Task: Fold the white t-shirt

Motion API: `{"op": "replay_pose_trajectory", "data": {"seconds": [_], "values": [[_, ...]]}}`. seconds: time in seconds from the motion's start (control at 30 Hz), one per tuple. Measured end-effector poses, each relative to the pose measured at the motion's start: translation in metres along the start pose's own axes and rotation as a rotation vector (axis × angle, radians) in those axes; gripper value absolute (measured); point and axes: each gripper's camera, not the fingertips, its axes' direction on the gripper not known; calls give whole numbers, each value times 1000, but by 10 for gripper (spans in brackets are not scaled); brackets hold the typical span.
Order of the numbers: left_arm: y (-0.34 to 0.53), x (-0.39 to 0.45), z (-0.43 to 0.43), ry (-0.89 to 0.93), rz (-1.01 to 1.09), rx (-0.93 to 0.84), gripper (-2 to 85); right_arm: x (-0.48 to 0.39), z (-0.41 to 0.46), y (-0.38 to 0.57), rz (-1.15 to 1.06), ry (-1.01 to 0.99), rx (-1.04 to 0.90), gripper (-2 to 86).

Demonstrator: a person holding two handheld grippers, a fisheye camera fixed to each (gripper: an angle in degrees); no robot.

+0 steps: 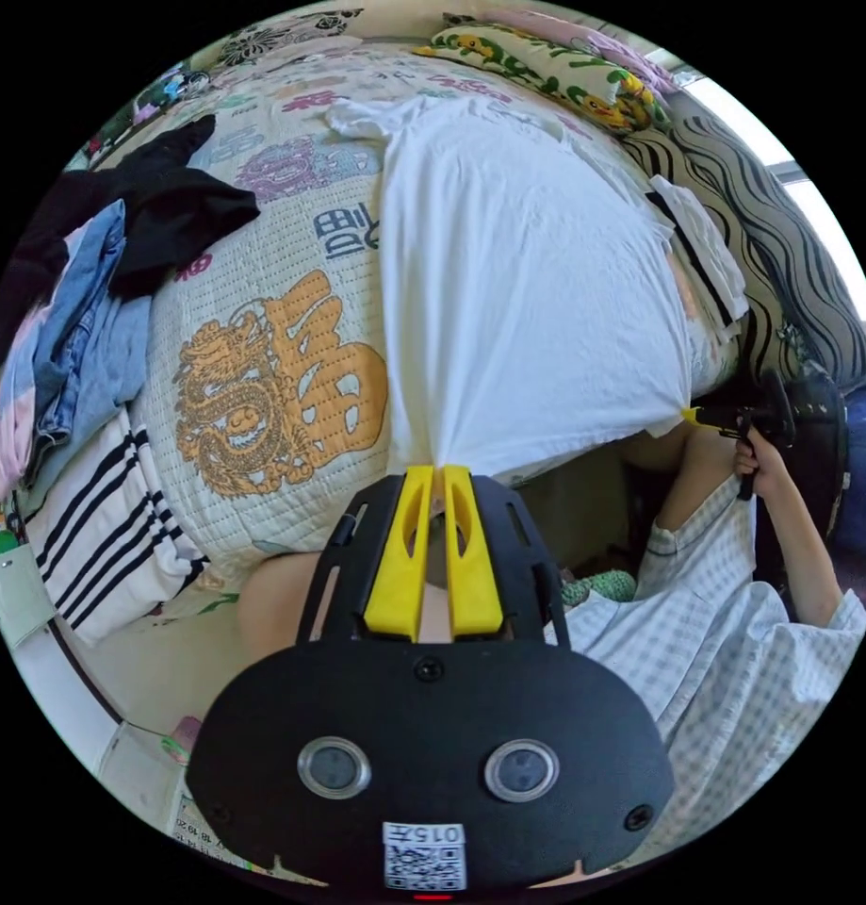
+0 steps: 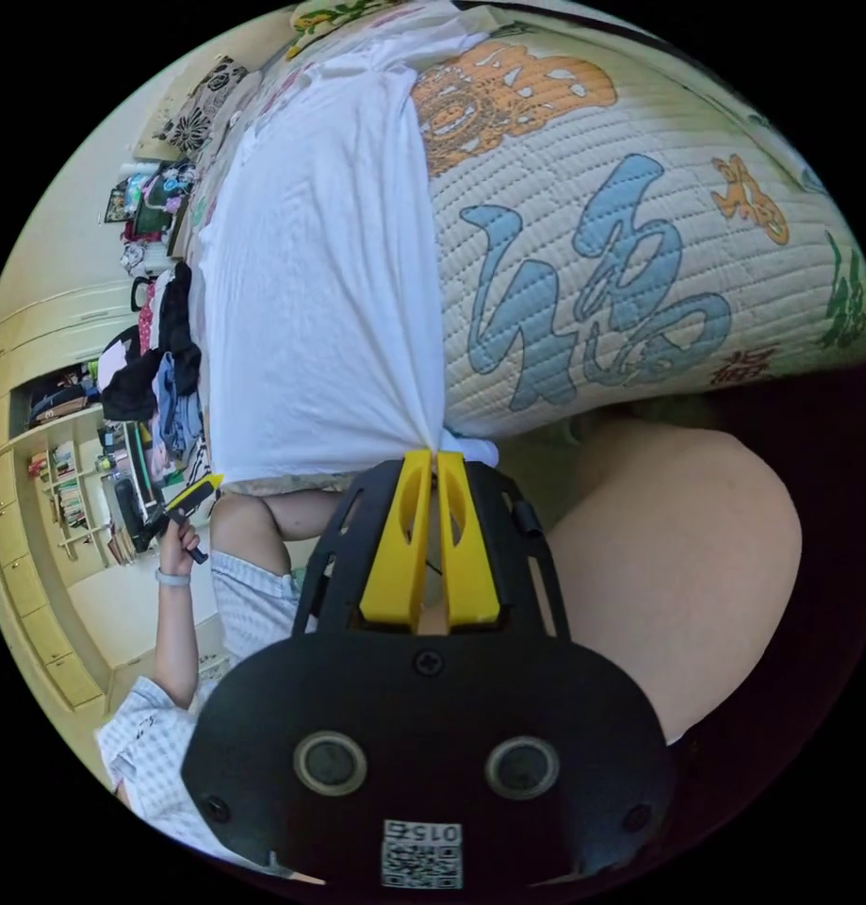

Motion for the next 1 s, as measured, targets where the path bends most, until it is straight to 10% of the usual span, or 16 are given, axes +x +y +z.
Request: {"op": "replay_pose_trajectory", "data": {"seconds": [0.33,0.6,1.0], "values": [[-15,41,83,-104,29,-202,55,19,-45,30,1,-112,38,27],[-60,84,33,-89,118,41,62,39,-149,40,-43,-236,417,56],[-327,379,81,-36,681,313,55,-20,-131,-95,-119,-73,646,70]]}}
